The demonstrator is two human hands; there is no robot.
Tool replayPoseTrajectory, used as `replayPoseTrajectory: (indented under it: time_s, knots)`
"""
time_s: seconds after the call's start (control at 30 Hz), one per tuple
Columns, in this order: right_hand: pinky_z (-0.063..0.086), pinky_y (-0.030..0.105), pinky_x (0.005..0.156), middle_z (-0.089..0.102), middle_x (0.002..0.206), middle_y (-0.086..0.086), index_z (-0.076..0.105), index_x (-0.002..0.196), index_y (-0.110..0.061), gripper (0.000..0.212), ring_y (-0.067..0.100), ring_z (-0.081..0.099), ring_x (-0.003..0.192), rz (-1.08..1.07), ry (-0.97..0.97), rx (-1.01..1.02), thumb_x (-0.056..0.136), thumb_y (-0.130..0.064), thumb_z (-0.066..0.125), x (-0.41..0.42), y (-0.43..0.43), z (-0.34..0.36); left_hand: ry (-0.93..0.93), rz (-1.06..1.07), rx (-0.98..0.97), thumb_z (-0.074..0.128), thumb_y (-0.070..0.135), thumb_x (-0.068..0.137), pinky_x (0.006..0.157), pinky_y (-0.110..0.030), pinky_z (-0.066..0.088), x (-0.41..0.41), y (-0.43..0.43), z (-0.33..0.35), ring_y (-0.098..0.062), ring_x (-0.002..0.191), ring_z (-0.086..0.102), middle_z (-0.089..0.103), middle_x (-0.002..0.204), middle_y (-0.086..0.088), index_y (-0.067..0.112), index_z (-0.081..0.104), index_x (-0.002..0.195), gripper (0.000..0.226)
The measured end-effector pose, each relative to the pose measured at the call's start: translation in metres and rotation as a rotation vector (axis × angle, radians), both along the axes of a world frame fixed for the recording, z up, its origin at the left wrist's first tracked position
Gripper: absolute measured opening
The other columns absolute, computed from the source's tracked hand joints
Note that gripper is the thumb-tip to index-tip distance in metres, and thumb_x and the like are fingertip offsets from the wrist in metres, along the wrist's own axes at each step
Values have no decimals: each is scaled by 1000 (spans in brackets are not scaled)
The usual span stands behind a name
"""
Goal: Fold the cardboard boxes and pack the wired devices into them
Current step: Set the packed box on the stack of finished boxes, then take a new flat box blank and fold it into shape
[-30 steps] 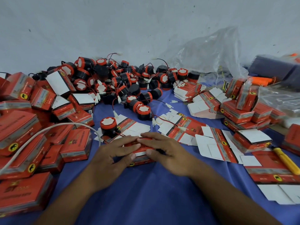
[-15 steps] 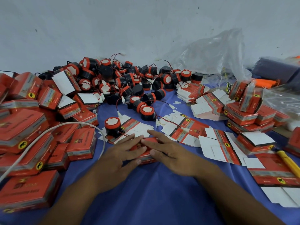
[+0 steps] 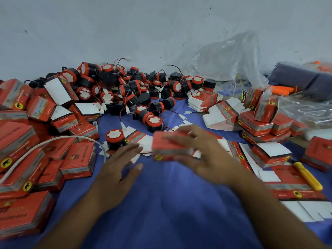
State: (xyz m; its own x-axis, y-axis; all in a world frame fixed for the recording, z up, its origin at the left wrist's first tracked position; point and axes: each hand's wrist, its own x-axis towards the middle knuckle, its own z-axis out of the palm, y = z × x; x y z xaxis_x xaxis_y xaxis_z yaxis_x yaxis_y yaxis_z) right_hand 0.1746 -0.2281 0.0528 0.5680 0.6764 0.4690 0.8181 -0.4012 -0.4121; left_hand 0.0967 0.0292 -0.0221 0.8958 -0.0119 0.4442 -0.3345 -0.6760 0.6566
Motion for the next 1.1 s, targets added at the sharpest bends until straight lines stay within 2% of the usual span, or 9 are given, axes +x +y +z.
replayPoseTrajectory:
  time_s: [0.1, 0.3, 0.47, 0.57, 0.7, 0.87, 0.93, 1.0, 1.1]
  knots:
    - [40, 11, 100, 53, 134, -13, 56, 134, -44, 52, 2, 52, 125, -175, -66, 94, 90, -19, 69, 16, -82, 44, 24, 4, 65, 53, 41, 90, 104, -12, 37, -1, -1, 1, 10, 126, 44, 50, 133, 28, 33, 62, 125, 37]
    - [54, 42, 79, 71, 99, 5, 63, 84, -42, 45, 27, 65, 85, -899, 234, -188, 73, -4, 86, 45, -208, 27, 96, -17, 167, 63, 21, 93, 94, -1, 34, 1, -4, -3, 7, 116, 53, 60, 120, 23, 24, 71, 114, 23]
    - [46, 52, 98, 56, 130, 24, 66, 125, -17, 50, 44, 53, 116, -1115, 149, -172, 80, 6, 67, 48, -196, 3, 100, -13, 172, 67, 11, 91, 89, 1, 35, 0, -8, 2, 6, 108, 57, 65, 111, 20, 19, 74, 106, 19]
    - [35, 46, 103, 50, 135, 17, 66, 124, -23, 40, 36, 43, 123, -1025, -71, -185, 85, -16, 73, 32, -165, 12, 101, -1, 175, 68, 9, 90, 87, 2, 35, -1, -10, 6, 7, 105, 58, 65, 108, 20, 17, 75, 105, 18]
    - [43, 34, 96, 55, 135, -5, 53, 136, -27, 65, 18, 51, 120, -514, 281, -649, 80, -48, 77, 9, -99, 3, 109, -4, 174, 66, 12, 92, 86, 2, 35, -2, -8, 5, 10, 109, 54, 65, 108, 21, 20, 74, 105, 18]
    - [52, 38, 86, 66, 121, 8, 57, 116, -17, 21, 28, 63, 107, -690, 42, -842, 102, -25, 43, 24, -72, -11, 118, -3, 154, 64, 16, 93, 88, -3, 40, -1, -6, 3, 9, 108, 56, 66, 109, 21, 25, 72, 107, 18]
    - [50, 37, 72, 69, 101, 9, 58, 103, -14, 13, 31, 65, 90, -742, -101, -621, 100, -16, 45, 25, -63, -10, 115, 10, 131, 62, 24, 93, 89, -3, 40, -1, -6, 3, 10, 109, 54, 64, 113, 23, 27, 70, 113, 21]
    - [45, 37, 60, 68, 82, 7, 58, 94, -14, 17, 25, 61, 71, -657, -106, -31, 102, -22, 46, 12, -47, -11, 120, 30, 31, 57, 40, 89, 88, -4, 41, -1, -8, 5, 12, 110, 54, 62, 117, 25, 33, 63, 122, 34]
    - [59, 41, 71, 73, 90, 10, 65, 102, -17, 17, 28, 70, 81, -329, 436, 793, 104, -23, 48, -6, -7, -7, 196, -38, -388, 67, 52, 82, 85, -13, 51, -3, -14, 14, -1, 111, 63, 67, 121, 15, 43, 58, 127, 47]
